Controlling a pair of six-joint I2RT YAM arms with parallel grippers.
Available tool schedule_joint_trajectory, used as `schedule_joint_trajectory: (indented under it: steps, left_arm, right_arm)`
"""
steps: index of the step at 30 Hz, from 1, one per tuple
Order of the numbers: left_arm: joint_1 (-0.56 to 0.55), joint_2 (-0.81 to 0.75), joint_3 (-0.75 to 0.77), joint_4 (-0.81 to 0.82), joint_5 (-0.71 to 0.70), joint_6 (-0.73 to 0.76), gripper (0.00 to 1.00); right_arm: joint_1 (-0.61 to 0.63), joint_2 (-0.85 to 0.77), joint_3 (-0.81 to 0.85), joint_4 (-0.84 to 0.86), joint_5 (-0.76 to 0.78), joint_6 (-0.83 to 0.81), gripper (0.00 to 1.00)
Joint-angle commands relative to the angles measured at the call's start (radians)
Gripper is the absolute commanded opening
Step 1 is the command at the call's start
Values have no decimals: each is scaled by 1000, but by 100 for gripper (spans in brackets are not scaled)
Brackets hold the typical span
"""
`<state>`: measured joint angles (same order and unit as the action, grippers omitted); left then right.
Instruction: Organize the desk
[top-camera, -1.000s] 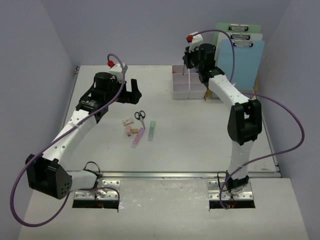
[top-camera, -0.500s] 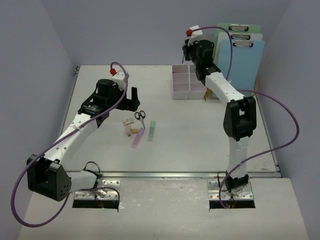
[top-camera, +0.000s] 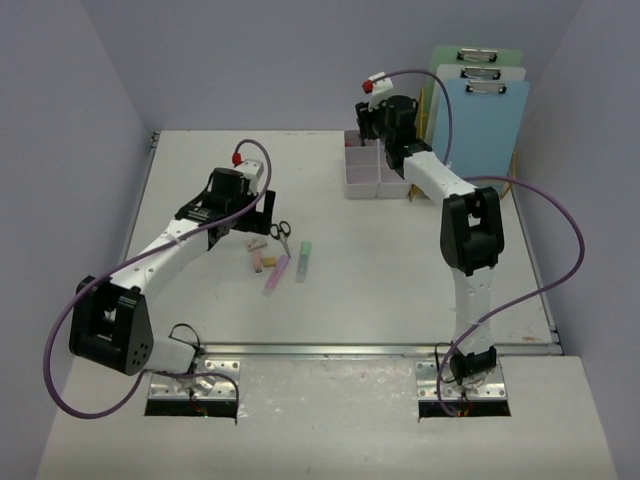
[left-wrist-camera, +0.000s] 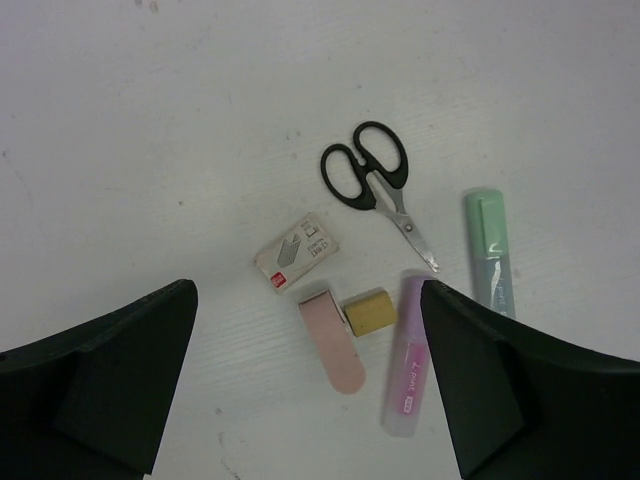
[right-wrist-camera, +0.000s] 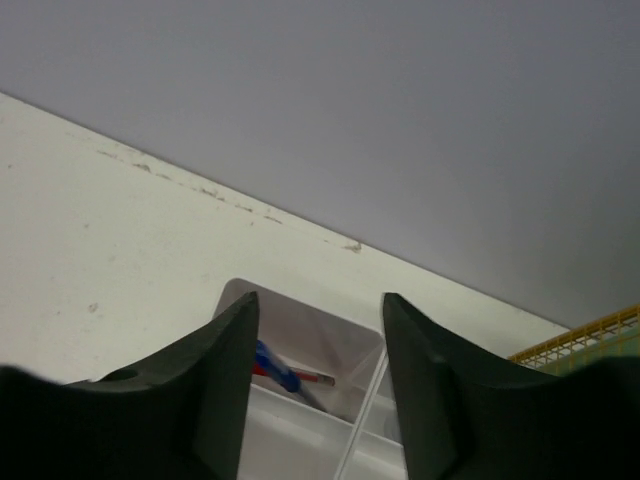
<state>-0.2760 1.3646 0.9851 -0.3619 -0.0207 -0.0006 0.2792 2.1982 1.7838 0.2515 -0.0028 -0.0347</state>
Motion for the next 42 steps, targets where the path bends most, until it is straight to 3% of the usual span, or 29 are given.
schedule_joint_trajectory:
  steps: [1,2,5,10,15,27,31,36,42]
  left_arm:
    - [-2,40,2,36,-54,36,89]
    - [-2,50,10,40,-56,33,88]
    - [-13,115,51,42,-77,-23,77]
    - [-59,198,104,84,-199,-115,57]
    - [-89,379,222,68,-231,-159,33]
    - [-88,602,346,-6,-177,-205,33]
    - [-83,646,373,-29,-179,-208,32]
    - [-72,678,376,-39,-143,-213,24]
    - [-58,692,365,-40,-123,-214,26]
  right_arm:
    - [8,-38,6,27,9,-16,59]
    - [8,-45,5,14,8,-11,65]
    - [8,-114,-18,-10,-22,6,70]
    - [7,-260,-95,-70,-43,48,71]
    - [2,-475,-248,-161,-92,85,72]
    - [-35,-700,-482,-374,-225,114,75]
    - [-37,-716,-495,-400,-242,122,75]
    - [-39,-716,-482,-415,-250,124,75]
    - [-41,-716,-471,-425,-255,127,76]
